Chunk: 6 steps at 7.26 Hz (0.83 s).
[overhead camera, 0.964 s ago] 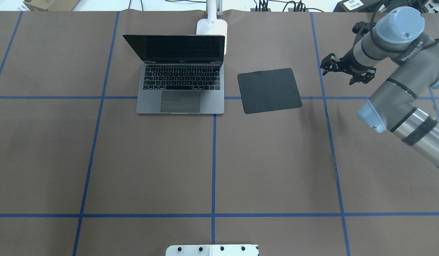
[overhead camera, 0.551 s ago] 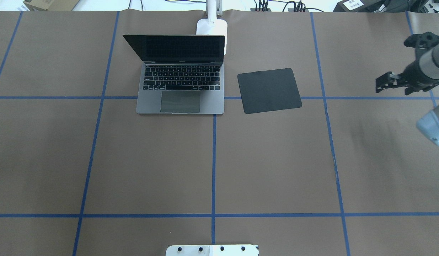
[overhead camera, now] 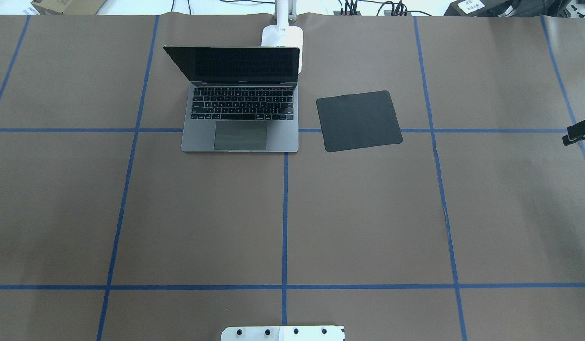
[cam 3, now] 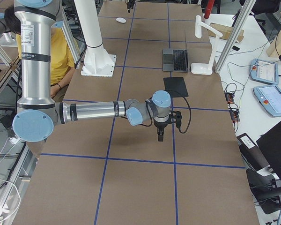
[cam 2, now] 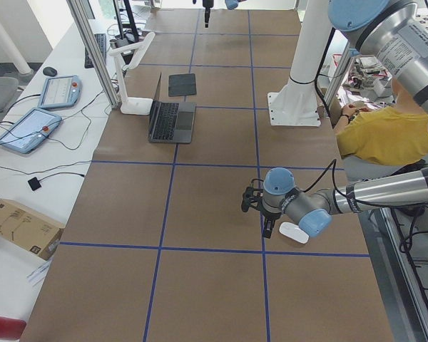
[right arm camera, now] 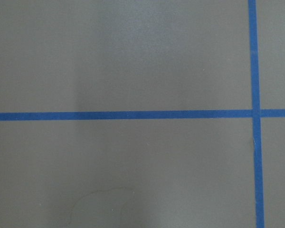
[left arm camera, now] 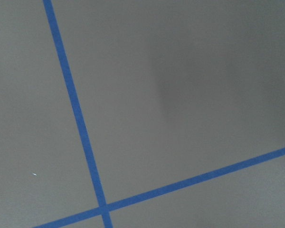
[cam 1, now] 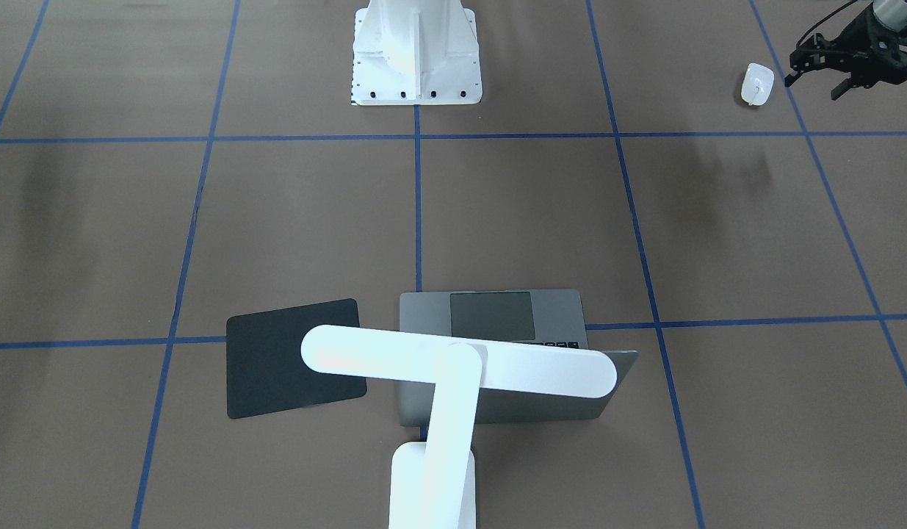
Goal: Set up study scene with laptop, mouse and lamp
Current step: 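Grasp the white mouse with the left gripper off the table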
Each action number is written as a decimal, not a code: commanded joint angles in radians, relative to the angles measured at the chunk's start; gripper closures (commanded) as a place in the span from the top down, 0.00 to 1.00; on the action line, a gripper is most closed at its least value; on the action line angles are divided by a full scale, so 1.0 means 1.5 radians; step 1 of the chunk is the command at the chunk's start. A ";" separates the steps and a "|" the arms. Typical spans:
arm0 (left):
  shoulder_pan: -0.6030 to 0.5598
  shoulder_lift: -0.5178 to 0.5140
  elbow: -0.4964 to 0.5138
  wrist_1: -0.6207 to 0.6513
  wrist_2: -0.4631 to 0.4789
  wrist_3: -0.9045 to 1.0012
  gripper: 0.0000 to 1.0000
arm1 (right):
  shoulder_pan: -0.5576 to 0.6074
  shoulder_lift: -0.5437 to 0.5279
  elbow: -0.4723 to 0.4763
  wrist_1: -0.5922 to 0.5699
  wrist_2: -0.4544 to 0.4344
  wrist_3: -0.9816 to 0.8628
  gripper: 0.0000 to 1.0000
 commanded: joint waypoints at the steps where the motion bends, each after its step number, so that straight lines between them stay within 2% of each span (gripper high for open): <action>1: 0.058 0.023 0.004 -0.021 0.021 -0.019 1.00 | 0.004 -0.003 0.001 0.001 0.001 -0.003 1.00; 4: 0.113 0.022 0.017 -0.023 0.023 -0.056 1.00 | 0.003 -0.002 0.001 0.001 -0.005 -0.003 1.00; 6: 0.166 0.018 0.037 -0.035 0.056 -0.077 1.00 | 0.003 -0.001 0.001 0.001 -0.006 -0.003 1.00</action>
